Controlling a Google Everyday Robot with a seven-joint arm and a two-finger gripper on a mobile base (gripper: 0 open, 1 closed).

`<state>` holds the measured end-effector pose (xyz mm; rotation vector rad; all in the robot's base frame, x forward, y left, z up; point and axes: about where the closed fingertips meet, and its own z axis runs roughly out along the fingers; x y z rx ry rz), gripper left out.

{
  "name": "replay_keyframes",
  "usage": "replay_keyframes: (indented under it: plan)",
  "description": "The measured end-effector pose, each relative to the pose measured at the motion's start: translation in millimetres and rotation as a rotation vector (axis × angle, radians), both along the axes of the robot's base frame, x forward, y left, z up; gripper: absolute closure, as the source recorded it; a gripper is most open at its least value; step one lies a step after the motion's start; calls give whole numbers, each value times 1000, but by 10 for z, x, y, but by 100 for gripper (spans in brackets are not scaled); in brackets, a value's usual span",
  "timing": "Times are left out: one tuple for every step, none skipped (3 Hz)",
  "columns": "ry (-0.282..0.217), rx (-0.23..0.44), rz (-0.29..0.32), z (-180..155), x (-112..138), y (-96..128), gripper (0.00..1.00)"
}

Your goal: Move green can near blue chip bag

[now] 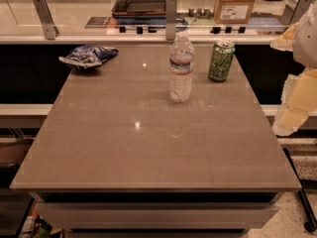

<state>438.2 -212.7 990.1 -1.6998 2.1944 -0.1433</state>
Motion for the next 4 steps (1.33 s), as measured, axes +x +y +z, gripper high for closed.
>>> replay_keyframes:
  plan:
    - [0, 0, 0, 0, 0, 0, 0]
    - [-22, 27, -3, 6, 78, -12, 0]
    - [-62, 115, -14, -103, 297, -33, 0]
    - [-132, 255, -61, -241, 593, -41, 0]
